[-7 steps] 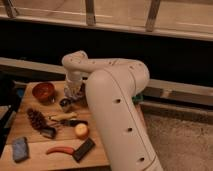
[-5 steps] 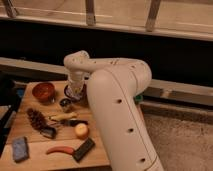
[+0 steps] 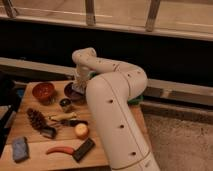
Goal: Wipe purple bowl with towel
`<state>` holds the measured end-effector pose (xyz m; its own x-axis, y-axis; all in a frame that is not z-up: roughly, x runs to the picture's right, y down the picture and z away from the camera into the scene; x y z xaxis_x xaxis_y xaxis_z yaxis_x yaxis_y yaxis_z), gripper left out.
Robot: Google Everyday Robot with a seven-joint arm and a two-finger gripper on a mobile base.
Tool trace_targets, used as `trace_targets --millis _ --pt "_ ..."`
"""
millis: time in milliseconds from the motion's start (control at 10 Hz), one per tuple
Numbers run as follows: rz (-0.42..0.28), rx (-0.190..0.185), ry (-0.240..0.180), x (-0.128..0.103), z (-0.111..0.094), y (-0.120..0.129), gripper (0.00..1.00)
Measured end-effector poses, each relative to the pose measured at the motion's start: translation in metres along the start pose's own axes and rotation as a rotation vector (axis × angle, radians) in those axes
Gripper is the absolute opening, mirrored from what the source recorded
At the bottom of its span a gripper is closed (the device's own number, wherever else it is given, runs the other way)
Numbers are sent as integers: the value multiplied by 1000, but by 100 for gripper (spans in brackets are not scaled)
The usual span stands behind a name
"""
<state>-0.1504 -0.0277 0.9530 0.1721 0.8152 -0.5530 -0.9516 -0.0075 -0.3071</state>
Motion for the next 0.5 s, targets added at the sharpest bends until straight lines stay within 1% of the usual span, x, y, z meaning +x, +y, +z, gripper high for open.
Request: trace_targets --millis 100,200,300,500 --pt "-4 -23 -7 -2 1 8 0" --pt "-13 -56 -12 -2 2 16 0" --pt "-22 -79 -15 0 1 22 0" --pt "-45 -134 -18 12 -4 37 0"
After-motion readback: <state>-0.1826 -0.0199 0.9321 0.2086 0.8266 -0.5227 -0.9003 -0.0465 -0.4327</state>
